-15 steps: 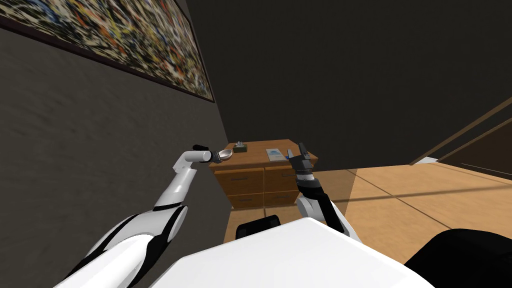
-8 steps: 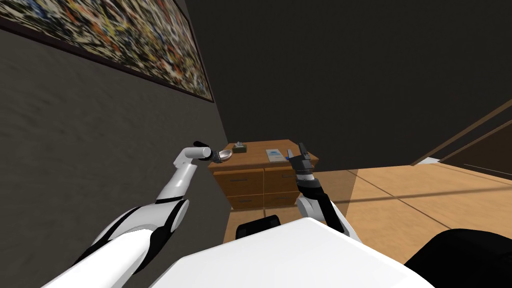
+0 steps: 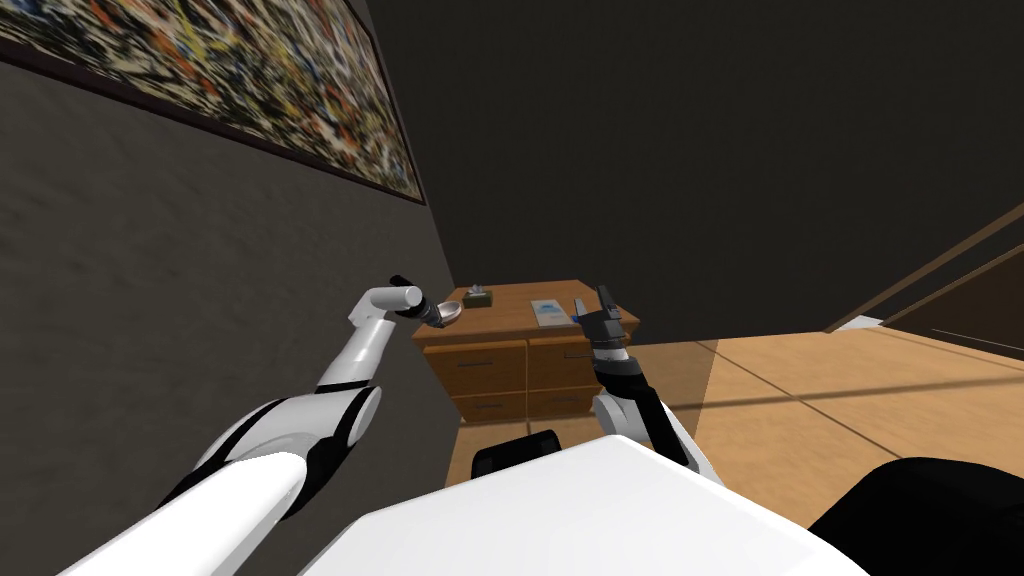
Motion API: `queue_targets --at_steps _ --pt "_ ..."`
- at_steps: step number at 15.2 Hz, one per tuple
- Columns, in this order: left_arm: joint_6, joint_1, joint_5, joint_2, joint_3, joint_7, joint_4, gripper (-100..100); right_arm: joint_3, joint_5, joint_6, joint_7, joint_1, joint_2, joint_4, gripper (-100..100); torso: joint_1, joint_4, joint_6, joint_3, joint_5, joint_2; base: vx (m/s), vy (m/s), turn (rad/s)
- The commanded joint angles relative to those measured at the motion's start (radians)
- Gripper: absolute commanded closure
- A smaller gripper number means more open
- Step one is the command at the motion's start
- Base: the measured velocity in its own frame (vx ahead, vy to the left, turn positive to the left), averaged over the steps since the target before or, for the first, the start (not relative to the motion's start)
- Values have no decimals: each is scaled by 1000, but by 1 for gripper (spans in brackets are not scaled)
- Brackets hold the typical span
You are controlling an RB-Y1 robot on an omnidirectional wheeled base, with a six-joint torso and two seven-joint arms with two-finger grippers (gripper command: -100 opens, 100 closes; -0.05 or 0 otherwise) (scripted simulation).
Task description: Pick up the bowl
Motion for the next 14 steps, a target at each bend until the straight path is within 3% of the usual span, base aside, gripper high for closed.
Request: queue_targets --at_steps 1,3,4,6,7,9,10,14 --pt "50 -38 15 3 -1 23 33 -100 0 0 0 0 0 0 0 0 0 0 0 0 0 0 42 -25 -1" --pt "81 -38 15 3 -1 23 33 -100 0 0 0 0 0 0 0 0 -1 0 0 0 0 -1 44 -25 -1" --pt "107 -68 27 5 -2 41 60 -100 0 0 0 0 0 0 0 0 0 0 0 0 0 -1 47 -21 -2" --pt "138 -68 27 5 -2 41 60 -100 0 0 0 0 0 0 0 0 0 0 0 -1 0 -1 47 -13 -3" --pt "163 -94 38 7 -3 58 84 -100 0 0 0 0 0 0 0 0 0 0 0 -1 0 -1 49 -14 -4" --pt "192 -94 38 7 -3 58 84 -100 0 0 0 0 0 0 0 0 0 0 0 -1 0 -1 45 -14 -3" --pt "220 -118 48 8 -4 73 106 -100 0 0 0 0 0 0 0 0 0 0 0 0 0 -1 41 -12 -2" --pt "285 -139 57 8 -5 86 125 -100 0 0 0 0 0 0 0 0 0 0 0 0 0 0 40 -14 -5"
